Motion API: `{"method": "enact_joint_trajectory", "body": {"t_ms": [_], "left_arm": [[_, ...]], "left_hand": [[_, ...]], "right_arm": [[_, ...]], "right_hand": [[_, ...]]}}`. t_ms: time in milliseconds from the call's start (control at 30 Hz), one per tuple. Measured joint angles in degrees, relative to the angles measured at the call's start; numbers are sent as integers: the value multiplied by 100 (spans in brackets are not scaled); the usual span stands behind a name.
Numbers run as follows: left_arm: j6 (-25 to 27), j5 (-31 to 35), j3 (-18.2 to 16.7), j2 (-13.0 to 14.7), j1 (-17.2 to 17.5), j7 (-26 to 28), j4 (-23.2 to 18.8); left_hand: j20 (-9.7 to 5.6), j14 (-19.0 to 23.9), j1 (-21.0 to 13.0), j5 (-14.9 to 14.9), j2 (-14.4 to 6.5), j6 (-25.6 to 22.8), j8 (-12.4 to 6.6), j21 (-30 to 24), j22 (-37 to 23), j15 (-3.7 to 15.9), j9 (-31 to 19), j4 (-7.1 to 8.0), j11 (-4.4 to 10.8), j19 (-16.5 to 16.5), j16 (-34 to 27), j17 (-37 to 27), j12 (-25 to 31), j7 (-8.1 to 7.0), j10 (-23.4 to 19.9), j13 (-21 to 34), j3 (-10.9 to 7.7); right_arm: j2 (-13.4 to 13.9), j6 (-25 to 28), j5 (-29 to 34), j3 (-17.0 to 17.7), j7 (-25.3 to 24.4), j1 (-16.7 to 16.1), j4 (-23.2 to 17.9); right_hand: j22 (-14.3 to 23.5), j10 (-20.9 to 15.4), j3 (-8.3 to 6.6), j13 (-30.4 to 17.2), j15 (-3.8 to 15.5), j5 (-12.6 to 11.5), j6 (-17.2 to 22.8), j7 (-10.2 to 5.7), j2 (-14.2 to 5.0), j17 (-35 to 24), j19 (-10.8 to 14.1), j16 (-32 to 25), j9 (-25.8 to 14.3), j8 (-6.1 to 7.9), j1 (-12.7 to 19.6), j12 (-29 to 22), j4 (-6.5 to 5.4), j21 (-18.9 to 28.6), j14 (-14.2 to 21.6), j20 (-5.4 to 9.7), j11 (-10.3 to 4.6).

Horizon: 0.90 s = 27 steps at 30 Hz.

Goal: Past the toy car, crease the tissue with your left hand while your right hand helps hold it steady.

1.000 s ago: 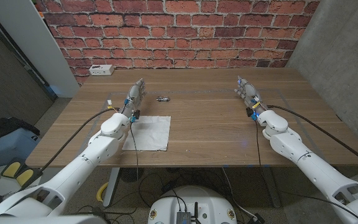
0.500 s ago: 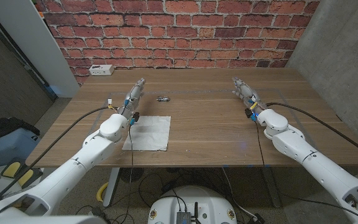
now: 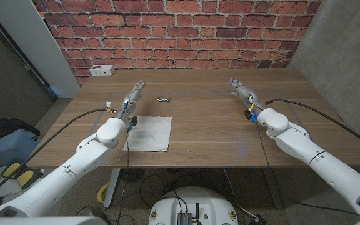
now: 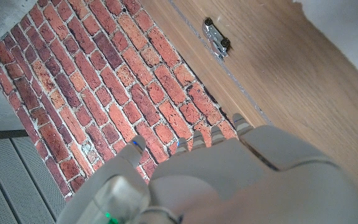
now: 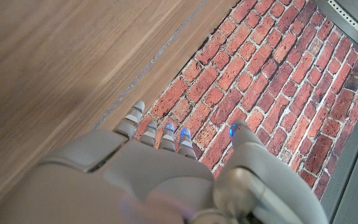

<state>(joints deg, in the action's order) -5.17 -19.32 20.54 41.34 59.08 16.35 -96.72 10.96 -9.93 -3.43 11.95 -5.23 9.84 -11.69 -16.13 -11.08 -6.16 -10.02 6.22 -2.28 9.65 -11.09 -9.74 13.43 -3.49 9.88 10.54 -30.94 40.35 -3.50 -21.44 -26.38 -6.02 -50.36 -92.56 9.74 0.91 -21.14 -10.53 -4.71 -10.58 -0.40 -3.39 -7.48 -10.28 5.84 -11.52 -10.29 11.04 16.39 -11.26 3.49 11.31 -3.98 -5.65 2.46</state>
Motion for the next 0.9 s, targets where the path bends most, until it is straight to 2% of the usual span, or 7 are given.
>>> {"method": "enact_joint_trajectory", "body": {"t_ms": [333,467,500,567,700,767,900], "left_arm": [[338,215,-200,333,489,263,-643],[438,288,-200,333,489,348,-643],[452,298,-272,423,670,359,-844],[488,332,-301,460,751,394,-934],[579,436,-389,557,959,497,-1146],[604,475,-420,582,1022,534,-1208],[682,591,-491,650,1178,627,-1367]], "left_hand": [[20,3,0,0,0,0,0,24,1,-42,0,-23,-21,21,29,-23,0,0,22,0,-24],[30,11,0,0,0,0,0,46,1,-51,1,-24,-21,31,29,-28,0,0,22,0,-23],[30,11,0,-5,0,0,0,46,1,-51,1,-39,-21,31,29,-28,0,1,22,-1,-8],[-4,0,-23,-30,-23,0,12,65,1,-14,1,-41,-21,45,29,-28,0,91,21,-1,-11],[-516,11,-68,-30,-23,1,48,90,1,162,1,-80,-23,24,29,-11,0,455,19,-1,-31],[-768,20,-70,-30,-25,1,68,133,1,170,1,-111,-108,19,29,-12,0,603,-4,-1,-49],[-1053,20,-207,-30,-102,7,71,133,1,170,1,-159,-147,21,33,-11,-39,757,0,-1,-153]], "right_arm": [[265,427,491,-108,-140,-91,-524],[354,427,491,-136,-140,-133,-719],[370,589,649,-142,-174,-142,-754],[427,669,720,-163,-193,-174,-886],[510,897,913,-195,-234,-214,-1074],[542,957,980,-212,-245,-225,-1144],[618,1124,1157,-260,-261,-243,-1318]], "right_hand": [[0,-85,-25,0,31,0,21,-21,-38,0,0,0,0,0,83,-41,69,0,30,0,-23],[0,-103,-25,0,31,0,31,-31,-39,0,3,0,1,0,85,-41,69,0,30,3,-41],[-1,-103,-42,1,31,0,31,-31,-69,0,13,0,0,0,114,-41,86,0,30,14,-41],[-1,-103,-48,1,52,0,34,-27,-68,1,22,0,0,0,114,-41,92,0,50,22,-41],[-1,-174,-59,1,74,12,66,160,-75,1,85,0,1,0,166,-41,149,0,72,86,-31],[-1,-211,-70,1,82,21,81,208,-54,1,128,0,1,0,190,-41,166,0,105,220,-28],[-1,-270,-91,1,136,21,102,292,-99,1,213,0,1,0,235,-41,220,32,176,428,24]]}}
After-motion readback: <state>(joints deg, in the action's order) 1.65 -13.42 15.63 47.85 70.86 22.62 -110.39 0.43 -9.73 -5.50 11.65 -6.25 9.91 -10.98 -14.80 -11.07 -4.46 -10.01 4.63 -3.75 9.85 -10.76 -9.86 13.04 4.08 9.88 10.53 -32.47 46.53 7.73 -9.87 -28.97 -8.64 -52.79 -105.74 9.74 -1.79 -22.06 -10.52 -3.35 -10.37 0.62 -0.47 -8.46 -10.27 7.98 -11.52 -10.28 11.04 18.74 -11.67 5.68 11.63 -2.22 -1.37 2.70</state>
